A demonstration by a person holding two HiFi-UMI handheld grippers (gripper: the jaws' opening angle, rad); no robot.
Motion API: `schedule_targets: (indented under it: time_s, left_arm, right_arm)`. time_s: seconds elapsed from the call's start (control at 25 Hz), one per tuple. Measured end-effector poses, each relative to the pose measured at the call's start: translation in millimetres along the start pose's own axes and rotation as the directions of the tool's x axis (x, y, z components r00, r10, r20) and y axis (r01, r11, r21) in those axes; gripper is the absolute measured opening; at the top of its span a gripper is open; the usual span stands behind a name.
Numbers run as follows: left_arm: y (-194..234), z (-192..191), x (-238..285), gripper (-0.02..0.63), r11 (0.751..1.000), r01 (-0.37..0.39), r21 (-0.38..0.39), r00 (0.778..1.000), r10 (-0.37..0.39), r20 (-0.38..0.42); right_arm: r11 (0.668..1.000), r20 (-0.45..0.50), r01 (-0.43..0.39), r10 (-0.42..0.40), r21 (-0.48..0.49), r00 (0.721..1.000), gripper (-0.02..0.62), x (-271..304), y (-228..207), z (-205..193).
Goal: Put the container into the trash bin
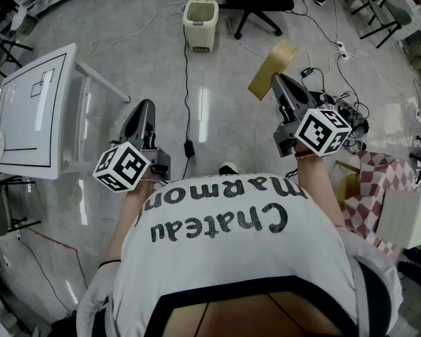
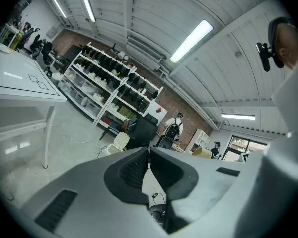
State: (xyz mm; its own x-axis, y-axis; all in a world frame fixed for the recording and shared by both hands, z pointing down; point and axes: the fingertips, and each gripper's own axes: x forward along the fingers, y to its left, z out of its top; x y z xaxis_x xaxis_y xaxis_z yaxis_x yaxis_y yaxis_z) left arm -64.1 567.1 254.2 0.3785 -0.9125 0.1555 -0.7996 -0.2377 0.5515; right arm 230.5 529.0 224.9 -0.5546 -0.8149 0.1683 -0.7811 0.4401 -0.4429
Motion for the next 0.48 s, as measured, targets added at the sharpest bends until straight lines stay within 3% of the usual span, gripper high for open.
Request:
schedule_targets:
  time_s: [0.48]
  left_arm:
    - [-23, -13, 36, 0.038, 1.000, -0.014, 0.011, 1.000, 0.014, 0.018]
  right_arm:
    - [1.000, -0.005, -0.026, 0.026, 0.000, 1.000, 0.034, -4, -41, 17]
